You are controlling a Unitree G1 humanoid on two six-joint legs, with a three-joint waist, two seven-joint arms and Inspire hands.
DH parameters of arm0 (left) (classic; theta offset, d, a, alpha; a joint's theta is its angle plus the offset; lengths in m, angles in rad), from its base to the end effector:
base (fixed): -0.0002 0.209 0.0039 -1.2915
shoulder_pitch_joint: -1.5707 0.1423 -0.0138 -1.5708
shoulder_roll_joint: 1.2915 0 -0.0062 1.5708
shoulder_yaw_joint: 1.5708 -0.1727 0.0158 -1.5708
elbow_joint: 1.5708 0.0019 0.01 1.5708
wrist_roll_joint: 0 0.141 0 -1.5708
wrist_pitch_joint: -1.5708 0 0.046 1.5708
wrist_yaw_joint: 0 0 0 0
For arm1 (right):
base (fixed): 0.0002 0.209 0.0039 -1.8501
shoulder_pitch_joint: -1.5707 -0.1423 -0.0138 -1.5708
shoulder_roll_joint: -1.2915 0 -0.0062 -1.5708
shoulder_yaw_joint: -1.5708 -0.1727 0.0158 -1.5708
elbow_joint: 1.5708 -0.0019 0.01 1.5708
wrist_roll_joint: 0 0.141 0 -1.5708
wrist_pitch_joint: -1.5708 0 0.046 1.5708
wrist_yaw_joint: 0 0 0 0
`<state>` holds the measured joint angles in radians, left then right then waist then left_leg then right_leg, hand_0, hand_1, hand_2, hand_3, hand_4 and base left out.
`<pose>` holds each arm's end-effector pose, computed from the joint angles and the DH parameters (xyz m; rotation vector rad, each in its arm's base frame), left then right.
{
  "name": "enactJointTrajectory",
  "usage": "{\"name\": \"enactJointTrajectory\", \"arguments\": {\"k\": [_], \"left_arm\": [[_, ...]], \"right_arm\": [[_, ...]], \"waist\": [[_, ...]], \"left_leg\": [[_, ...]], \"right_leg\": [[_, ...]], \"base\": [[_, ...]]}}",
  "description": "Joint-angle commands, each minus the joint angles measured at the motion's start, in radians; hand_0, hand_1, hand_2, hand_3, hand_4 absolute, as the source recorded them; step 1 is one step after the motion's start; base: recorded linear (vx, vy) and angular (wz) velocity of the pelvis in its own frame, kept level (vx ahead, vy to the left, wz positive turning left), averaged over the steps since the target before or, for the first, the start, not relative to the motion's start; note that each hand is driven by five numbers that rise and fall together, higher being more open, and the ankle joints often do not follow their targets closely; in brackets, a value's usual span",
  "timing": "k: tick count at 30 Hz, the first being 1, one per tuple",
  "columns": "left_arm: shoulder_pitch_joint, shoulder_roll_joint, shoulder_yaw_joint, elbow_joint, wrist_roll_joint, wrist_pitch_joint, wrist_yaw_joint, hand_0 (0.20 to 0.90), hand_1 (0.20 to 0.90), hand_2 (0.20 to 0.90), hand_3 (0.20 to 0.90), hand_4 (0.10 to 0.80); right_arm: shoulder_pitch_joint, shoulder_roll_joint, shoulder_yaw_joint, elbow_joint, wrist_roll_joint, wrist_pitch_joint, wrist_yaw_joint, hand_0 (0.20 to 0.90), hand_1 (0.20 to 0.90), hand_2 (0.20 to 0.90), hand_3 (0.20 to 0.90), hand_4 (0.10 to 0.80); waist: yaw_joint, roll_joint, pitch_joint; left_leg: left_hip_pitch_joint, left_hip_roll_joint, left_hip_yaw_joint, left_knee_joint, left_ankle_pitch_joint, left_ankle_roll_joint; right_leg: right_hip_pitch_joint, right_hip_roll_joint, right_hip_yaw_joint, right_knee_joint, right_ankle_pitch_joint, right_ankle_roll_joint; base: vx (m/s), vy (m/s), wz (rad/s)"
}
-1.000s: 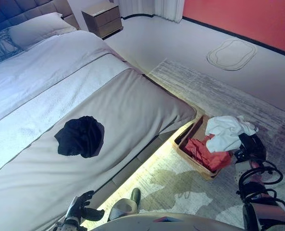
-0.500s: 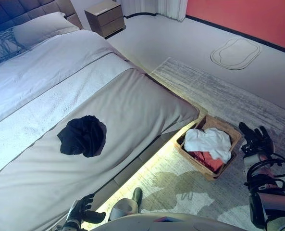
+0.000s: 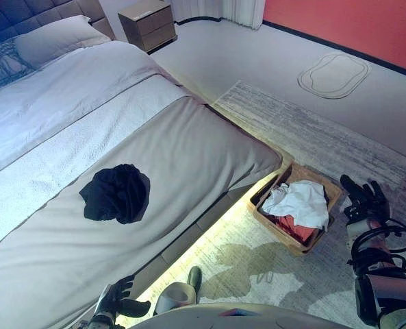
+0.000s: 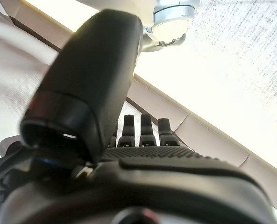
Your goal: Pick up the clothes from the bed and place them into the basket
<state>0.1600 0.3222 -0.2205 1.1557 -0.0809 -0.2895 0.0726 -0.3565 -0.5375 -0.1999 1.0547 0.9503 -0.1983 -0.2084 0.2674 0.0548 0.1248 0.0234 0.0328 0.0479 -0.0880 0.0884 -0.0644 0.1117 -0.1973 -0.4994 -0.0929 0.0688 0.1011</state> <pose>0.0379 0.2406 -0.1016 0.3545 1.0333 0.0701 0.2126 -0.3285 0.0173 0.4870 0.2312 -0.9117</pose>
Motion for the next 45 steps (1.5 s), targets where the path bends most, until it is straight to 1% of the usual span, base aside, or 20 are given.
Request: {"name": "enactJointTrajectory", "arguments": {"k": [1,9,14,16,17,19,22,23,24,26,28,29,30,31,33,35,36,39,40,45], "left_arm": [[-0.049,0.027,-0.021,0.022,-0.046,-0.04,0.027,0.9,0.9,0.9,0.9,0.8],[-0.065,0.034,0.015,0.014,-0.034,-0.002,0.026,0.9,0.9,0.9,0.9,0.8],[-0.04,0.025,0.054,0.03,-0.029,-0.001,0.022,0.9,0.9,0.9,0.9,0.8],[-0.045,0.019,0.046,0.03,0.001,-0.004,0.019,0.9,0.9,0.9,0.9,0.8],[-0.062,0.02,0.034,0.028,0.023,0.007,0.011,0.9,0.9,0.9,0.9,0.8],[-0.087,0.017,0.023,0.042,0.021,0.022,0.007,0.9,0.9,0.9,0.9,0.8],[-0.087,0.004,0.03,0.052,0.017,0.031,0.022,0.9,0.9,0.9,0.9,0.8],[-0.089,0.008,0.025,0.047,0.003,0.039,0.025,0.9,0.9,0.9,0.9,0.8],[-0.089,0.012,0.023,0.04,-0.001,0.047,0.021,0.9,0.9,0.9,0.9,0.8],[-0.101,0.03,0.01,0.016,0.015,0.05,-0.006,0.9,0.9,0.9,0.9,0.8],[-0.122,0.039,-0.02,-0.015,0.019,0.055,-0.016,0.9,0.9,0.9,0.9,0.8],[-0.142,0.043,-0.043,-0.039,-0.003,0.072,-0.012,0.9,0.9,0.9,0.9,0.8],[-0.152,0.045,-0.054,-0.046,-0.018,0.076,-0.005,0.9,0.9,0.9,0.9,0.8],[-0.168,0.048,-0.074,-0.058,-0.026,0.089,0.002,0.9,0.9,0.9,0.9,0.8],[-0.197,0.059,-0.099,-0.068,-0.05,0.106,0.015,0.9,0.9,0.9,0.9,0.8],[-0.209,0.071,-0.105,-0.071,-0.059,0.111,0.021,0.9,0.9,0.9,0.9,0.8],[-0.218,0.081,-0.107,-0.069,-0.069,0.116,0.03,0.9,0.9,0.9,0.9,0.8],[-0.217,0.096,-0.094,-0.078,-0.063,0.117,0.046,0.9,0.9,0.9,0.9,0.8],[-0.208,0.102,-0.083,-0.072,-0.066,0.114,0.054,0.9,0.9,0.9,0.9,0.8],[-0.143,0.097,-0.028,-0.063,-0.035,0.107,0.076,0.9,0.9,0.9,0.9,0.8]], "right_arm": [[-0.089,-0.075,0.012,-0.072,-0.016,-0.075,0.019,0.9,0.9,0.9,0.9,0.8],[-0.097,-0.025,0.065,-0.063,-0.034,-0.066,0.007,0.9,0.9,0.9,0.9,0.8],[-0.115,-0.011,0.106,-0.037,-0.059,-0.037,0.049,0.9,0.9,0.9,0.9,0.8],[-0.11,-0.015,0.101,-0.038,-0.083,-0.027,0.045,0.9,0.9,0.9,0.9,0.8],[-0.101,-0.027,0.085,-0.042,-0.095,-0.021,0.04,0.9,0.9,0.9,0.9,0.8],[-0.086,-0.035,0.084,-0.041,-0.106,-0.012,0.07,0.9,0.9,0.9,0.9,0.8],[-0.078,-0.023,0.093,-0.043,-0.122,0.011,0.115,0.9,0.9,0.9,0.9,0.8],[-0.067,-0.014,0.1,-0.045,-0.152,0.014,0.139,0.9,0.9,0.9,0.9,0.8],[-0.062,-0.009,0.105,-0.053,-0.161,0.025,0.147,0.9,0.9,0.9,0.9,0.8],[-0.04,0.002,0.114,-0.072,-0.214,0.046,0.143,0.9,0.9,0.9,0.9,0.8],[-0.017,0.007,0.128,-0.098,-0.251,0.053,0.136,0.9,0.9,0.9,0.9,0.8],[0.0,0.013,0.145,-0.106,-0.31,0.047,0.126,0.9,0.9,0.9,0.9,0.8],[0.002,0.015,0.159,-0.108,-0.323,0.042,0.118,0.9,0.9,0.9,0.9,0.8],[0.002,0.018,0.187,-0.11,-0.343,0.041,0.101,0.9,0.9,0.9,0.9,0.8],[-0.008,0.006,0.246,-0.104,-0.434,0.039,0.102,0.9,0.9,0.9,0.9,0.8],[-0.018,-0.008,0.275,-0.107,-0.466,0.036,0.115,0.9,0.9,0.9,0.9,0.8],[-0.019,-0.027,0.305,-0.11,-0.51,0.043,0.121,0.9,0.9,0.9,0.9,0.8],[-0.013,-0.049,0.335,-0.11,-0.579,0.029,0.113,0.9,0.9,0.9,0.9,0.8],[-0.011,-0.062,0.347,-0.098,-0.657,0.013,0.11,0.9,0.9,0.9,0.9,0.8],[-0.055,-0.081,0.424,-0.094,-0.784,0.024,0.055,0.9,0.9,0.9,0.9,0.8]], "waist": [[0.022,-0.003,-0.035],[0.083,-0.037,-0.047],[0.125,-0.048,-0.045],[0.098,-0.054,-0.042],[0.07,-0.052,-0.035],[0.058,-0.053,-0.024],[0.052,-0.059,-0.03],[0.048,-0.065,-0.037],[0.047,-0.07,-0.04],[0.041,-0.085,-0.046],[0.024,-0.076,-0.042],[0.002,-0.053,-0.032],[-0.011,-0.052,-0.024],[-0.028,-0.056,-0.008],[-0.056,-0.073,0.02],[-0.067,-0.085,0.034],[-0.091,-0.109,0.041],[-0.123,-0.138,0.048],[-0.122,-0.145,0.049],[-0.075,-0.156,0.042]], "left_leg": [[-0.041,-0.028,-0.041,0.001,-0.039,-0.023],[-0.035,-0.007,-0.079,0.009,-0.034,-0.032],[-0.047,0.02,-0.079,0.014,-0.008,-0.051],[-0.053,0.055,0.104,0.016,-0.003,-0.075],[-0.062,0.082,0.266,0.023,0.017,-0.08],[-0.094,0.087,0.3,0.053,0.018,-0.067],[-0.095,0.059,0.296,0.053,0.007,-0.031],[-0.076,0.029,0.287,0.041,-0.012,0.007],[-0.062,0.007,0.283,0.033,-0.022,0.025],[-0.041,-0.055,0.266,0.036,-0.06,0.081],[-0.026,-0.079,0.226,0.05,-0.087,0.12],[-0.029,-0.067,0.217,0.071,-0.095,0.149],[-0.025,-0.066,0.199,0.073,-0.1,0.151],[-0.02,-0.063,0.158,0.077,-0.102,0.147],[-0.005,-0.062,0.073,0.072,-0.103,0.124],[0.004,-0.058,0.042,0.06,-0.107,0.109],[0.008,-0.059,0.001,0.055,-0.116,0.093],[0.005,-0.055,-0.058,0.055,-0.134,0.088],[0.007,-0.053,-0.093,0.047,-0.135,0.088],[-0.006,-0.024,-0.102,0.042,-0.102,0.059]], "right_leg": [[0.016,0.027,-0.019,0.075,-0.09,0.003],[0.045,0.061,-0.044,0.086,-0.124,-0.026],[0.066,0.089,-0.056,0.08,-0.132,-0.044],[0.093,0.094,-0.1,0.058,-0.129,-0.023],[0.103,0.084,-0.167,0.061,-0.114,-0.015],[0.107,0.067,-0.201,0.1,-0.127,-0.016],[0.11,0.043,-0.188,0.16,-0.146,0.001],[0.106,0.013,-0.162,0.221,-0.134,0.018],[0.098,-0.012,-0.152,0.265,-0.115,0.036],[0.077,-0.101,-0.106,0.454,-0.014,0.099],[0.004,-0.158,-0.032,0.657,0.075,0.134],[-0.098,-0.164,0.04,0.788,0.1,0.11],[-0.134,-0.146,0.079,0.782,0.095,0.103],[-0.176,-0.098,0.131,0.74,0.065,0.082],[-0.209,-0.058,0.182,0.576,0.047,0.061],[-0.21,-0.041,0.196,0.458,0.051,0.062],[-0.211,0.006,0.254,0.261,0.053,0.065],[-0.244,0.027,0.343,0.167,0.09,0.072],[-0.235,0.037,0.365,0.152,0.066,0.074],[-0.149,0.087,0.317,0.138,-0.008,0.037]], "base": [[-0.075,-0.015,0.01],[-0.037,-0.063,0.08],[0.016,0.001,0.12],[0.039,0.066,0.38],[0.013,0.108,0.96],[0.01,0.229,1.73],[0.11,0.19,0.73],[0.159,0.192,0.15],[0.203,0.253,0.27],[0.169,0.259,0.55],[0.107,0.191,0.93],[0.025,0.092,1.04],[-0.014,-0.06,0.8],[0.033,-0.168,1.27],[0.068,-0.315,1.46],[0.097,-0.372,1.07],[0.136,-0.339,0.88],[0.197,-0.328,0.82],[0.166,-0.179,1.2],[0.121,-0.154,0.83]]}}
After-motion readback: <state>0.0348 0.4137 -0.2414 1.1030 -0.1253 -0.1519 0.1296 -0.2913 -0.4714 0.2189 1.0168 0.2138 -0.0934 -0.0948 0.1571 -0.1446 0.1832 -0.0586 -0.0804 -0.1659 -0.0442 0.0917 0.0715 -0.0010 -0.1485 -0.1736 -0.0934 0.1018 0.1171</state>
